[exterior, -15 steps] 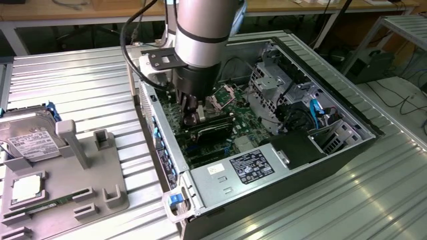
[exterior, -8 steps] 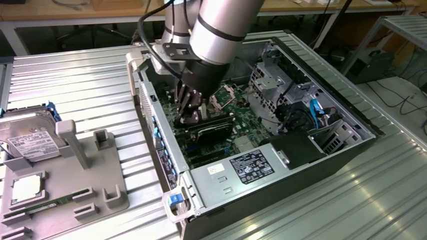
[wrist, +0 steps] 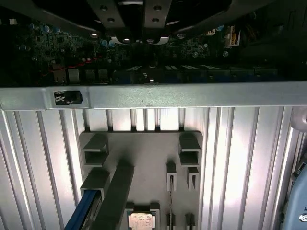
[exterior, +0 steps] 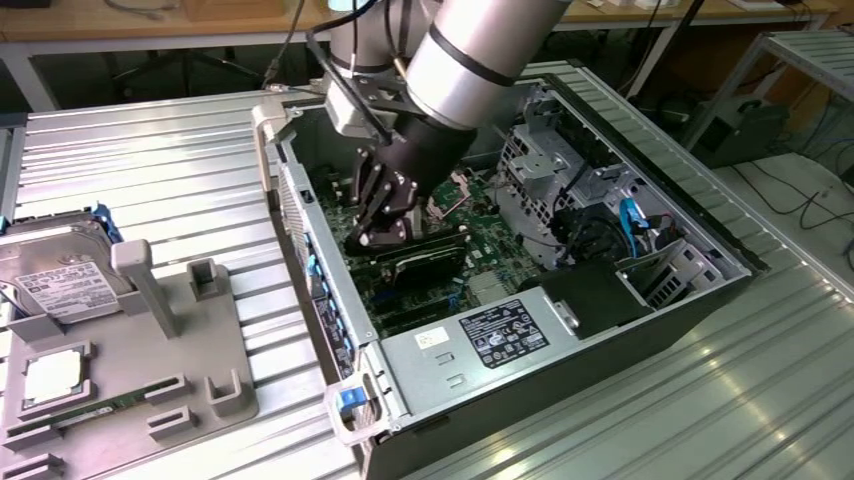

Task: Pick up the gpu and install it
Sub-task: 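Press down on the gpu until it lock into place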

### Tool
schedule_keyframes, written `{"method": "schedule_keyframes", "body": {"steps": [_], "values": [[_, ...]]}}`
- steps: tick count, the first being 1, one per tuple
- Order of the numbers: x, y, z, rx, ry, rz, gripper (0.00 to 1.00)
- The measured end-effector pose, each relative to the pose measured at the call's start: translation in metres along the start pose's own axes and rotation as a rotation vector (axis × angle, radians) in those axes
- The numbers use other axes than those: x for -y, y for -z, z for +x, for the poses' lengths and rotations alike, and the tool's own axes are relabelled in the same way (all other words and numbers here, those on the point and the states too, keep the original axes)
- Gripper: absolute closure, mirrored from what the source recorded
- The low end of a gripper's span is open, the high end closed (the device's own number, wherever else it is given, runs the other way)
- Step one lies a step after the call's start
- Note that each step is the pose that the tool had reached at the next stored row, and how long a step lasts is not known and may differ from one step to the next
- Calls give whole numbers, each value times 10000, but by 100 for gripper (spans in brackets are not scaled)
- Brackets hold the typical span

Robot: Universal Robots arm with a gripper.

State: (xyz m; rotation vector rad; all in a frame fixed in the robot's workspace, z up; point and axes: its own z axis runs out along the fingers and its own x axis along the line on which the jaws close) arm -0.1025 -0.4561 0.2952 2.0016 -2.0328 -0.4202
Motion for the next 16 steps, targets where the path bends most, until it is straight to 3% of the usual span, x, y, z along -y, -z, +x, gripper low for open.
{"method": "schedule_keyframes", "body": {"steps": [1, 3, 5, 7, 10, 11, 14, 16], "values": [[21, 9, 6, -11, -6, -87, 89], [53, 19, 13, -28, -19, -357, 89], [61, 10, 14, -33, -46, -545, 89], [68, -6, 14, -33, -89, -639, 89], [81, -37, 15, -30, -131, -710, 89], [84, -45, 15, -26, -140, -776, 89], [88, -54, 15, -28, -156, -1078, 89], [88, -58, 15, -31, -161, -1103, 89]]}}
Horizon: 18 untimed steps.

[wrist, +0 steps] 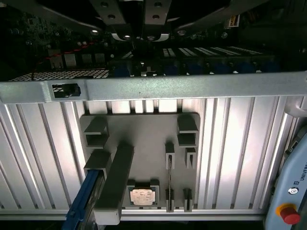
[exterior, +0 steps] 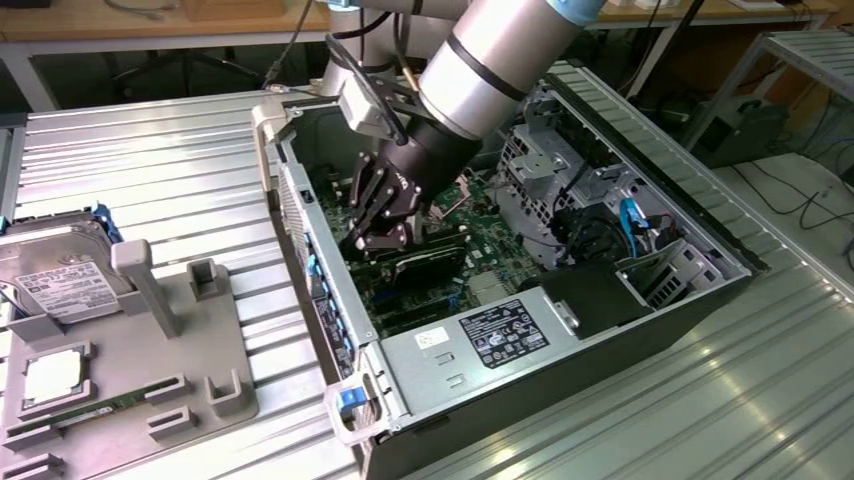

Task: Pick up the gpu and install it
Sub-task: 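Press down on the gpu until it lock into place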

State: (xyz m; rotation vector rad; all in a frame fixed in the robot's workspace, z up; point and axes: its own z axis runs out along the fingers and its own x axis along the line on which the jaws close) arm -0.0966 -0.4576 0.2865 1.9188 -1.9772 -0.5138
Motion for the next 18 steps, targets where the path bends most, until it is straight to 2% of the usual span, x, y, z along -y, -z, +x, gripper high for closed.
{"method": "schedule_keyframes", "body": {"steps": [4, 10, 13, 18], "values": [[10, -16, 0, -3, 1, -36, 89], [41, -85, -2, -17, -8, -37, 89], [52, -111, -8, -39, -20, -39, 89], [75, -158, -17, -84, -44, -76, 89]]}}
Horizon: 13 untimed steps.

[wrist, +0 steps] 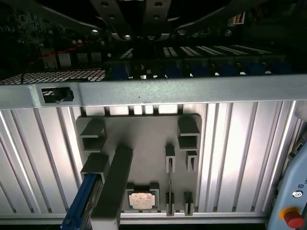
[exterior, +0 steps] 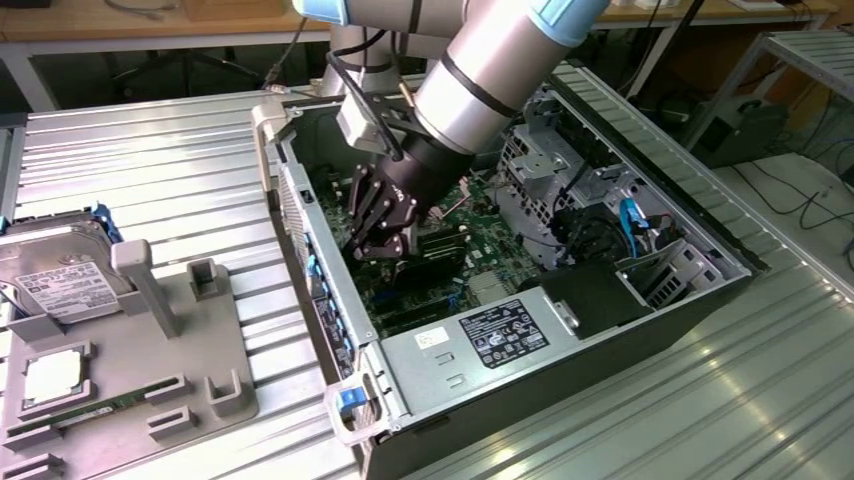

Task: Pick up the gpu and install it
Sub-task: 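Press down on the gpu until it lock into place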

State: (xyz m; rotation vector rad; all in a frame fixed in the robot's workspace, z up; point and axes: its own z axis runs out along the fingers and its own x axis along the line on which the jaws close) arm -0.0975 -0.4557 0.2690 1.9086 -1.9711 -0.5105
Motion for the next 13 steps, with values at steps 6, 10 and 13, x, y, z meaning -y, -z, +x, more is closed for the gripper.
{"method": "schedule_keyframes", "body": {"steps": [6, 10, 13], "values": [[59, -89, -12, -61, -38, -15, 89], [137, -136, -18, -94, -53, -14, 89], [152, -119, -21, -80, -47, -7, 89]]}}
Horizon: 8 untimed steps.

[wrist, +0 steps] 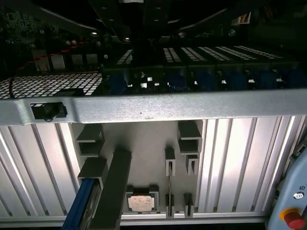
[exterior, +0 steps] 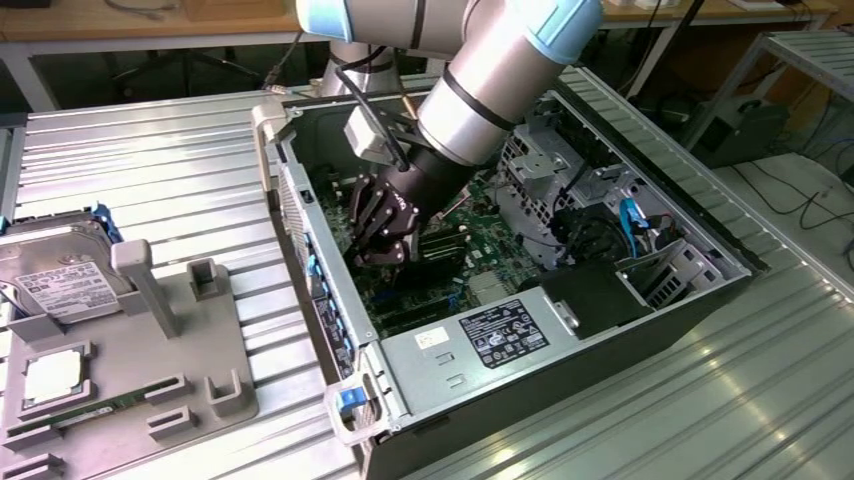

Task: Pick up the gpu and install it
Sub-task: 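Press down on the gpu until it lock into place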

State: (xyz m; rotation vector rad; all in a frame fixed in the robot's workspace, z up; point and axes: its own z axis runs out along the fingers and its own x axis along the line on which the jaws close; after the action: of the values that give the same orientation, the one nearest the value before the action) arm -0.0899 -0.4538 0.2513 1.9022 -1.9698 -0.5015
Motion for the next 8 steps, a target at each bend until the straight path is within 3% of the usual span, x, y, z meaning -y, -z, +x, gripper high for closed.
{"method": "schedule_keyframes", "body": {"steps": [2, 5, 8], "values": [[-7, 33, -4, 20, 9, 11, 89], [-51, 120, -22, -7, 0, 2, 89], [-59, 133, -36, -7, -1, 46, 89]]}}
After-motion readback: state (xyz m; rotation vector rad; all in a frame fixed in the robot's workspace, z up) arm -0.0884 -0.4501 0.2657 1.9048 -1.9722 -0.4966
